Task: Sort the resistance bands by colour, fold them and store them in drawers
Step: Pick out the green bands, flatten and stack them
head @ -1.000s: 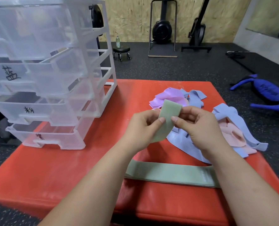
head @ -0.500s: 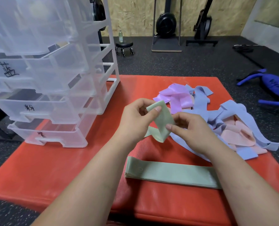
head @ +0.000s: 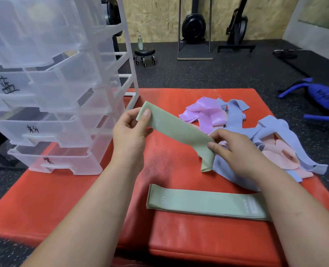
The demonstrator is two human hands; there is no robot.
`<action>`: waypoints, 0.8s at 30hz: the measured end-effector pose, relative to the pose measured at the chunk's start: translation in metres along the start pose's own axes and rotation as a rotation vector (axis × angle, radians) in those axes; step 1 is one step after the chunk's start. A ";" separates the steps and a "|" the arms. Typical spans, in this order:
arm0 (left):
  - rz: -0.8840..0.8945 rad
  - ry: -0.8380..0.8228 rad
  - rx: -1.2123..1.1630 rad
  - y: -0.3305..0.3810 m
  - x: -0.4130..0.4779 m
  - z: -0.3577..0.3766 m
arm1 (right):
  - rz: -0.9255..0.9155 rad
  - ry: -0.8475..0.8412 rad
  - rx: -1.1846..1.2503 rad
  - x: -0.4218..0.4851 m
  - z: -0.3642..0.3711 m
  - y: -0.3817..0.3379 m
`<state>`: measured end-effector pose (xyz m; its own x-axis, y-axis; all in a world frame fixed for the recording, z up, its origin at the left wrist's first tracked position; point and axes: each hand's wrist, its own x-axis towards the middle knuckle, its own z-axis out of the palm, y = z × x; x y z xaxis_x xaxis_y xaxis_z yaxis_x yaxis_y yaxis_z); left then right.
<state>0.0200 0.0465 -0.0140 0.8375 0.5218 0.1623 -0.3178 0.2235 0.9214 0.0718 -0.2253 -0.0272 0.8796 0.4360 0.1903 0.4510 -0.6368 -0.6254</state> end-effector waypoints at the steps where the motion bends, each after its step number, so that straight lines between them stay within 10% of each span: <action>1: -0.017 0.010 0.027 -0.002 0.001 -0.003 | 0.002 0.021 -0.011 -0.001 -0.002 0.000; 11: -0.149 -0.137 0.378 -0.006 0.001 -0.025 | -0.136 0.248 -0.218 -0.022 -0.027 0.003; 24: -0.054 -0.026 0.362 0.013 -0.030 -0.034 | -0.062 0.096 -0.180 -0.060 -0.055 0.011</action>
<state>-0.0242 0.0621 -0.0193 0.8614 0.4948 0.1143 -0.0986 -0.0579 0.9934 0.0324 -0.2928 -0.0039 0.8560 0.4207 0.3006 0.5167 -0.7178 -0.4666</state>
